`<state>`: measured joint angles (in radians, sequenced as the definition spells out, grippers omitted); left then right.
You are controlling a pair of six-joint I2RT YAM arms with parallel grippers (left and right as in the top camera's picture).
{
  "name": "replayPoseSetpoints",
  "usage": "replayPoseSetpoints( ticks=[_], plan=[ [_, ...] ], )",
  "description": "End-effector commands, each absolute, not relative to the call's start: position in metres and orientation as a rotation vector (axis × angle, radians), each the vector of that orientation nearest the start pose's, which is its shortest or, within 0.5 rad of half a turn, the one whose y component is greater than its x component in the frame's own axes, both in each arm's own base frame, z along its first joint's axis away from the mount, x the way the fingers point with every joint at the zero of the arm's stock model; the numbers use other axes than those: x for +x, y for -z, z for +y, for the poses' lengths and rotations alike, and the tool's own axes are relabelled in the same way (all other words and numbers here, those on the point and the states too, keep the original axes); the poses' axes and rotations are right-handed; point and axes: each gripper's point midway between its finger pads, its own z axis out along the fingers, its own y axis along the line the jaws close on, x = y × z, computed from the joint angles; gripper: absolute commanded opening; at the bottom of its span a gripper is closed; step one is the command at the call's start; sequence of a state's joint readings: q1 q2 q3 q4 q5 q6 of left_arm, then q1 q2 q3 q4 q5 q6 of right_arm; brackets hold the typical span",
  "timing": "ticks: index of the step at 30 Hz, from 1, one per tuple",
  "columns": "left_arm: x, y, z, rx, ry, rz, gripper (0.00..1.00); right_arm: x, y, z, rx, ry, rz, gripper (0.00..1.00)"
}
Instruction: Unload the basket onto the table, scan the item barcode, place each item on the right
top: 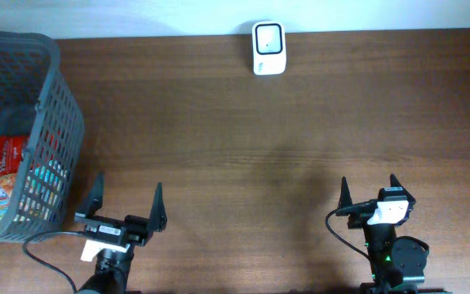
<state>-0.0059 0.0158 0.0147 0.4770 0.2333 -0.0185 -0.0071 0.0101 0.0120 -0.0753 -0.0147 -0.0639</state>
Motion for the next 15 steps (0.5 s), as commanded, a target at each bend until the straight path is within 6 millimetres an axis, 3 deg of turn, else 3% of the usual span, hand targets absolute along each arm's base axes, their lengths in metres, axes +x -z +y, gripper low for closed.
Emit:
replayPoseSetpoints(
  ticks=[1,3,7,11,15],
  plan=[
    [0.201,-0.32,-0.046,0.277,0.085,1.028,0.99,0.246,-0.155,0.0,-0.06,0.053,1.653,0.99],
    [0.202,-0.331,-0.042,0.272,0.051,1.084,0.99,0.246,-0.155,0.0,-0.06,0.053,1.653,0.99],
    [0.218,-0.357,-0.027,0.205,0.018,1.395,0.99,0.246,-0.155,0.0,-0.06,0.053,1.653,0.99],
    [0.226,-0.391,-0.069,0.412,0.215,1.429,0.99,0.246,-0.155,0.0,-0.06,0.053,1.653,0.98],
    [0.243,-0.393,-0.063,0.344,0.231,1.471,0.99,0.246,-0.155,0.0,-0.06,0.053,1.653,0.99]
  ],
)
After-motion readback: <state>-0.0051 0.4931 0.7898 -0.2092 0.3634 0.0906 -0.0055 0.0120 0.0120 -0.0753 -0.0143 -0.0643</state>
